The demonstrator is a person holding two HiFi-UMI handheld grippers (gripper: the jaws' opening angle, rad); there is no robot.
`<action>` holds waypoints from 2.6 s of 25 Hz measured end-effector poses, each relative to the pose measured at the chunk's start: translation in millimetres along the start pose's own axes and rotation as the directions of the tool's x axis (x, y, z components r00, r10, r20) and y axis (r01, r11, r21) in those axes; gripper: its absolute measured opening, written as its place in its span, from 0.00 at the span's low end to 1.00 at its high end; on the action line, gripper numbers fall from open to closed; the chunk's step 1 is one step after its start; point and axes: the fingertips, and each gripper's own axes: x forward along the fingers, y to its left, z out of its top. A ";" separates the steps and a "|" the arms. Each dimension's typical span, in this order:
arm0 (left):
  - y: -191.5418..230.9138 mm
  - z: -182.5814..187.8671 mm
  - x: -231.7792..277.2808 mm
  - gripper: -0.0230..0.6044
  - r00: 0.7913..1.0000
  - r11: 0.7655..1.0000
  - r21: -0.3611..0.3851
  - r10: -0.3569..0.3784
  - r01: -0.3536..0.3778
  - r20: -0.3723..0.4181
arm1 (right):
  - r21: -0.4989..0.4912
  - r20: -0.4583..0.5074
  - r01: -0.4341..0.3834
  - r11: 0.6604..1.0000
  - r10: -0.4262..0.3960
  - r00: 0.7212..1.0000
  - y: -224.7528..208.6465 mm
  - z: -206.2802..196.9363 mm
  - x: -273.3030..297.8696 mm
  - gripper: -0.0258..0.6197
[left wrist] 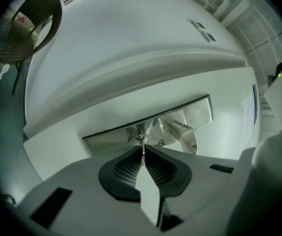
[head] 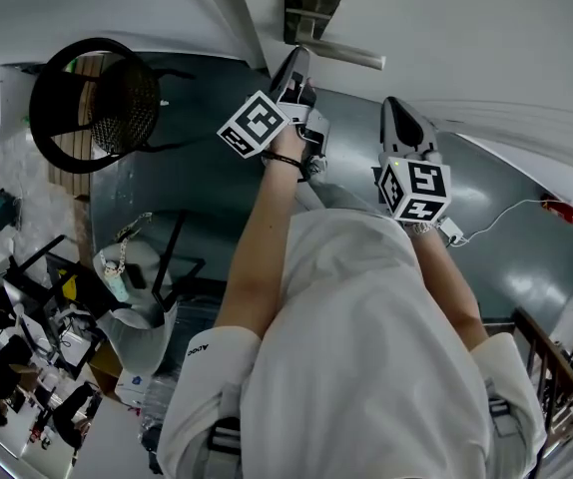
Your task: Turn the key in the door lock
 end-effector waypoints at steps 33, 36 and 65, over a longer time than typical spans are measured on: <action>-5.0 -30.4 -35.2 0.33 0.980 0.956 0.294 0.072 -0.014 -0.187 | 0.039 -0.024 -0.022 0.999 0.023 0.999 6.8 -28.5 -14.5 0.04; 2.5 -20.4 -43.7 0.32 0.950 0.733 0.664 0.290 -0.145 -0.114 | 0.039 -0.022 -0.029 0.999 0.029 0.999 9.1 -30.5 -16.1 0.04; -2.1 -22.4 6.4 0.15 0.880 -0.095 0.982 0.437 -0.162 0.188 | 0.071 -0.039 0.035 0.997 -0.032 0.999 -20.1 -41.5 -16.5 0.04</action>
